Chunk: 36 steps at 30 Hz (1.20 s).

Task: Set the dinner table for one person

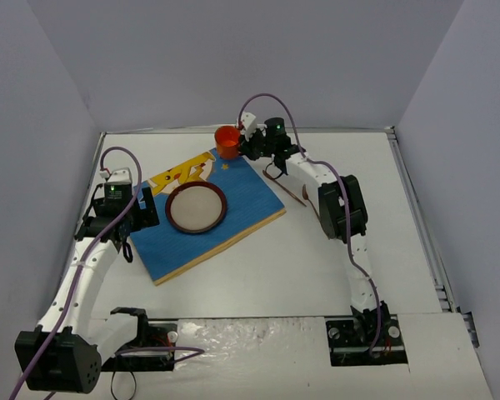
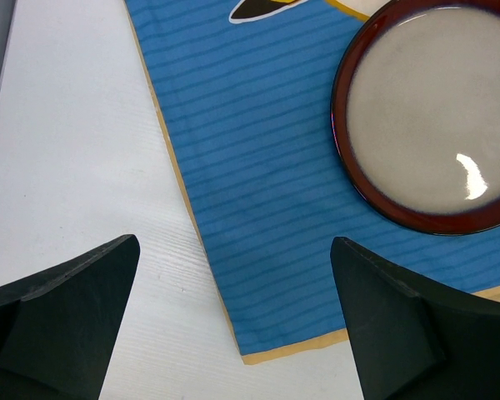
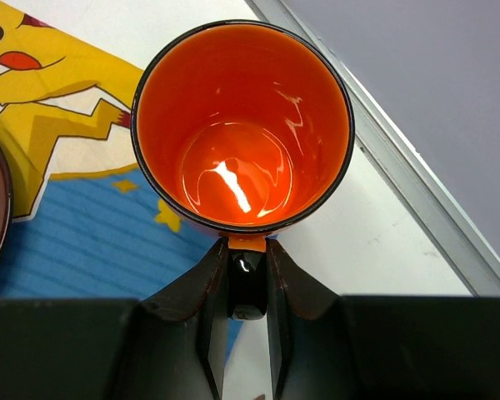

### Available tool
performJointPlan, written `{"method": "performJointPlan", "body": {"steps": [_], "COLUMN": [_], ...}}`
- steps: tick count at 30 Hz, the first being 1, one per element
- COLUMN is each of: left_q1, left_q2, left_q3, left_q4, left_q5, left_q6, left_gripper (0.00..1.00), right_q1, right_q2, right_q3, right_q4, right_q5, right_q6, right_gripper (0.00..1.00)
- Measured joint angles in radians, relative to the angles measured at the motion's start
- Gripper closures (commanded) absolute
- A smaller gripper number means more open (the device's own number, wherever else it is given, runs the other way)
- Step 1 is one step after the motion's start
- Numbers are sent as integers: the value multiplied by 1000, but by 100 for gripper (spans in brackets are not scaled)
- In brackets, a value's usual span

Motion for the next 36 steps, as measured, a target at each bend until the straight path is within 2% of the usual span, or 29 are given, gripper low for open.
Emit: {"method": "performJointPlan", "body": {"steps": [24,27,28,30,34,36], "left_q1": [0,0,0,0,0,0], "left_q2": [0,0,0,0,0,0], "left_q3": [-1,-1,-1,-1,-1,-2], "left_q4": [0,0,0,0,0,0], "left_q5": [16,19,19,19,19,19], "left_q6": [0,0,0,0,0,0], "left_gripper": [3,3,3,3,3,3], "right_q1": [30,30,30,30,30,30], "right_q2": [114,114,114,114,113,113], "right_q3": [107,107,107,107,107,107], "right_q4": [-67,-67,-67,-67,-50,-43], "right_q5": [30,33,33,34,35,40], "right_q6": [16,16,16,15,15,13], "right_gripper": [99,91,84,77,56,50]}}
